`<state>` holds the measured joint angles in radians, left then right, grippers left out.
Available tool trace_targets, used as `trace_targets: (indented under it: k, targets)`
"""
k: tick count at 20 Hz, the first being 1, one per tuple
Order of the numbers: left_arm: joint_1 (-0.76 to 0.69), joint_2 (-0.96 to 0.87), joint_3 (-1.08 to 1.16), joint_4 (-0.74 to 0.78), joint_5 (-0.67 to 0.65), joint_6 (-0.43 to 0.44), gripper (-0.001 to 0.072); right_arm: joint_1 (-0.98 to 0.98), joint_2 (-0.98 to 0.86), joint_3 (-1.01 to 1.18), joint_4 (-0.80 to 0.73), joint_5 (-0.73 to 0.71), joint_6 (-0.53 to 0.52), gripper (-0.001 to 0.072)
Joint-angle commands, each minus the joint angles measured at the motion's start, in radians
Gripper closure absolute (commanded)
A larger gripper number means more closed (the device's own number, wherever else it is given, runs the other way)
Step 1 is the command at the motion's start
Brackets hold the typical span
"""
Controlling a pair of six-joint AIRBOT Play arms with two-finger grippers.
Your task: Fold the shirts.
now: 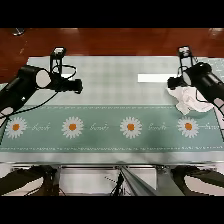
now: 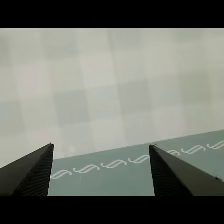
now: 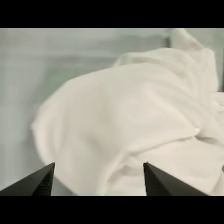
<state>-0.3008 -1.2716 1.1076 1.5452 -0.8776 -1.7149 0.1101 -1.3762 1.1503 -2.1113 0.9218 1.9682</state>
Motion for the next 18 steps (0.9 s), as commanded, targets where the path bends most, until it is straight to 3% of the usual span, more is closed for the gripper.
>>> trace_targets:
  k: [1, 3, 6, 9, 10, 11, 12, 13, 18]
  targets:
    - [0.02, -0.003, 0.0, 0.042, 0.015, 0.0, 0.0004, -0.167, -0.016, 0.0, -0.014, -0.031, 0.119, 0.0082]
    - [0.02, -0.003, 0.0, 0.042, 0.029, 0.001, 0.0004, -0.286, -0.043, 0.0, 0.114, -0.014, 0.1, 0.0083]
    - [0.018, -0.009, 0.0, 0.032, 0.045, 0.0, 0.0004, -0.412, -0.104, 0.0, 0.353, -0.001, -0.083, 0.0084]
    - [0.016, -0.026, 0.0, 0.025, 0.043, 0.0, 0.0004, -0.446, -0.177, 0.0, 0.452, -0.001, -0.157, 0.0085]
    - [0.016, -0.031, 0.0, 0.021, 0.036, 0.0, 0.0004, -0.446, -0.2, 0.0, 0.466, -0.002, -0.172, 0.0131]
    - [0.016, -0.033, 0.0, 0.022, 0.023, 0.0, 0.0005, -0.44, -0.211, 0.0, 0.484, -0.002, -0.191, 0.0304]
    - [0.021, -0.031, 0.0, 0.023, 0.008, 0.001, 0.0004, -0.437, -0.212, 0.003, 0.511, -0.003, -0.225, 0.0592]
    - [0.032, -0.026, 0.001, 0.03, -0.011, 0.002, 0.0004, -0.438, -0.209, 0.022, 0.558, 0.009, -0.266, 0.069]
    - [0.206, 0.071, 0.0, 0.044, -0.164, 0.046, 0.0005, -0.42, -0.08, 0.29, 0.703, 0.09, -0.403, 0.069]
